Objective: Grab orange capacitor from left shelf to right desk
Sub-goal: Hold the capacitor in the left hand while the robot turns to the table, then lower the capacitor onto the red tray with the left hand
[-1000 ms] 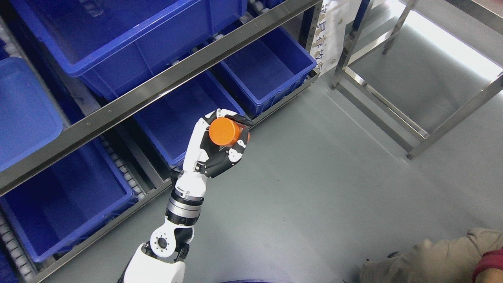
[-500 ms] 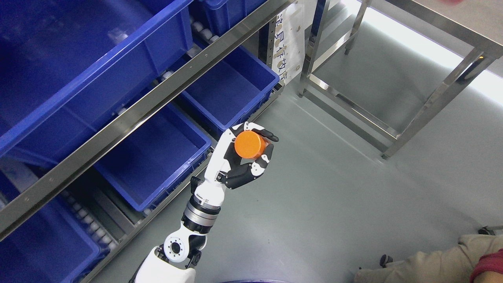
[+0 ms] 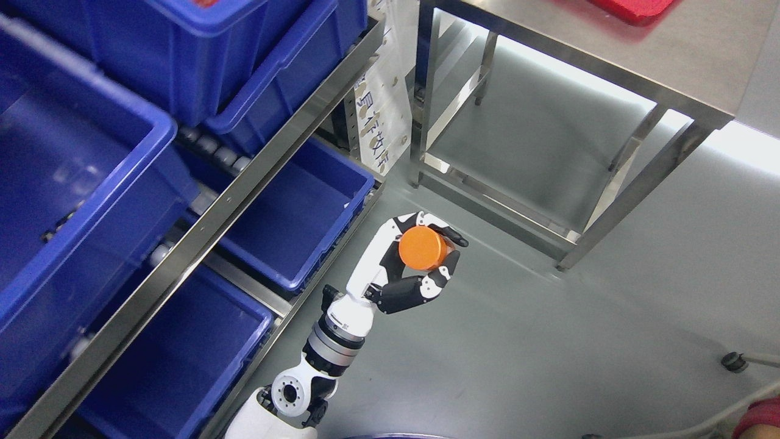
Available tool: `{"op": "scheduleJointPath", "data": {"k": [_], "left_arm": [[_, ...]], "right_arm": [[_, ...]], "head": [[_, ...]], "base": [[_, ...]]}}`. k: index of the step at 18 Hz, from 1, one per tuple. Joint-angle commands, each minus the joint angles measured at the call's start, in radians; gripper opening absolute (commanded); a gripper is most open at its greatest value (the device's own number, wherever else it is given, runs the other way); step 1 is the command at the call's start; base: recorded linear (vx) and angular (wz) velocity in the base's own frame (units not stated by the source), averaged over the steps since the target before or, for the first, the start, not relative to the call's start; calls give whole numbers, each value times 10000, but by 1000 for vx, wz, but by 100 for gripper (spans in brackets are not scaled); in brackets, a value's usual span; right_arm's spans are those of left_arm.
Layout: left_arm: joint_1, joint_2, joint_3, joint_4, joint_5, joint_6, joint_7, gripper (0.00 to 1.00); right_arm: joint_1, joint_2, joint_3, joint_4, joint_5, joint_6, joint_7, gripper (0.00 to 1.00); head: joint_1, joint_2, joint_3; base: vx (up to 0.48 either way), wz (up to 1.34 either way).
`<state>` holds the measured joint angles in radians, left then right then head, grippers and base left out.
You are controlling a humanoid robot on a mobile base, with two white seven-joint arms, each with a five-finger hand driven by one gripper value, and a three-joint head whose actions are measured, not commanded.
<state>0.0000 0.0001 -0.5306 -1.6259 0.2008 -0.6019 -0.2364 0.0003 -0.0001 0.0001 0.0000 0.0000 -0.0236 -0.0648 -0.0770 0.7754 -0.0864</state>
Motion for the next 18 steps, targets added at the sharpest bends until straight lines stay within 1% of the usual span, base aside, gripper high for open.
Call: {"op": "scheduleJointPath", "data": {"k": [1, 6, 11, 15, 18], "left_arm": [[92, 173, -1628, 45, 1, -25, -75, 1], [-383, 173, -1520, -61, 1, -40, -75, 1], [-521, 173, -1996, -322, 17, -40, -75, 1], [-1516, 173, -1981, -430, 17, 52, -60, 1], [-2283, 173, -1996, -400, 261, 663, 1, 1]], "right_arm": [[227, -174, -108, -175, 61, 6, 3, 100], [227, -174, -108, -175, 62, 6, 3, 100], [227, -174, -108, -175, 77, 6, 3, 100], [227, -174, -108, -175, 61, 6, 3, 100], [227, -174, -108, -175, 61, 6, 3, 100]], "head": [[0, 0, 0], [0, 0, 0], [0, 0, 0], [0, 0, 0], [0, 0, 0]], "base": [[380, -409], [442, -472], [433, -431], [405, -243], [369, -181]]}}
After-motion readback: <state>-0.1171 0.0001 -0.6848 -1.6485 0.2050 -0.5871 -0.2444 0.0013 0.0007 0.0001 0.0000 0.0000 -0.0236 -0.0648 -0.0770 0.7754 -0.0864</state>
